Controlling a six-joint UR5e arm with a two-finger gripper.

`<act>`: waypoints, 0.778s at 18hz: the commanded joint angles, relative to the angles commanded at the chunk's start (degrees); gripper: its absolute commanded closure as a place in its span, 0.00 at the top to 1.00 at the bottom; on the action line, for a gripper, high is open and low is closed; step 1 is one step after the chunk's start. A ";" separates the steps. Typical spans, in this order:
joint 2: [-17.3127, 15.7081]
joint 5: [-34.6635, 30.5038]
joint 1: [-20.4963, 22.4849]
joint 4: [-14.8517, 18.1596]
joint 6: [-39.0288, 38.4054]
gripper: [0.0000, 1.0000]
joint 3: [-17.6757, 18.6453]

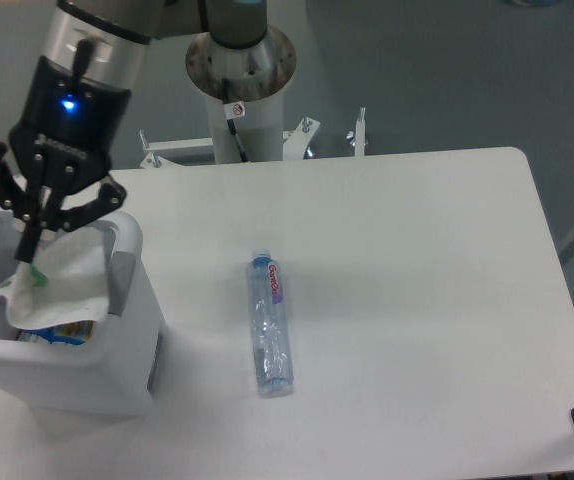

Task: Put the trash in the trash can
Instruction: 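Open the gripper to drop the wrapper into the bin, then move the gripper back over the clear water bottle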

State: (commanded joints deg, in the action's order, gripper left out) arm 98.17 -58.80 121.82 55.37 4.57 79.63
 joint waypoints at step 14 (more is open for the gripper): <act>7.55 -0.09 13.87 -0.35 8.61 1.00 0.17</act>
State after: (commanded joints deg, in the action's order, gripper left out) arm 105.73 -58.89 135.69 55.02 13.18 79.80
